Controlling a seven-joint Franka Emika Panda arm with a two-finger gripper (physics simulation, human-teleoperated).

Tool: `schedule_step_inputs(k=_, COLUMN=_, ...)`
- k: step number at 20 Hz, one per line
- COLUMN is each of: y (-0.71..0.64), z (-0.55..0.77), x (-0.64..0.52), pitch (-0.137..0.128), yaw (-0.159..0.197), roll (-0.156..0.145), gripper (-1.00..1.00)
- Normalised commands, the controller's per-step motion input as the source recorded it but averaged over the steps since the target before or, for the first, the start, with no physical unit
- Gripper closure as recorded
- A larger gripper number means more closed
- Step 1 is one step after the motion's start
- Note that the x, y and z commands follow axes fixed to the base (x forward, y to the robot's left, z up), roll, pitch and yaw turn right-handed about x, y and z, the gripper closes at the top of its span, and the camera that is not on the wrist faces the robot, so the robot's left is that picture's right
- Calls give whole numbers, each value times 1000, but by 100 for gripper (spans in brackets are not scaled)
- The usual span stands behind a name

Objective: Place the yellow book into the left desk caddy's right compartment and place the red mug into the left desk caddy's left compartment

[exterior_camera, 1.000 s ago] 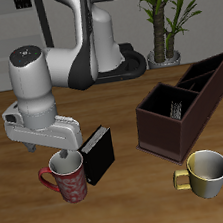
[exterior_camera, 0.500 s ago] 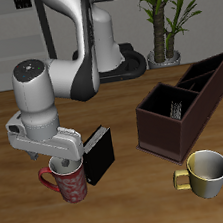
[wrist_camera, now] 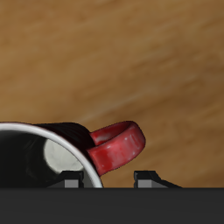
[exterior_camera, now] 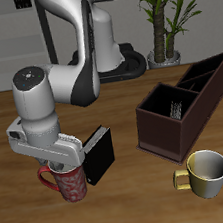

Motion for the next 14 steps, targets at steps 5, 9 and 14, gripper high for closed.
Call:
schedule_step_inputs(k=5, y=-17, z=-2, x=-27, pitch=-6, yaw=-7, roll=-6, gripper=100)
schedule_step_inputs(k=9, y=-54, z=161, x=-59, pitch=-33, yaw=-1, roll=-8, gripper=100)
schedule_step_inputs(k=14, y=-251, z=282, x=-92, pitch=-45, yaw=3, roll=-40, gripper=100)
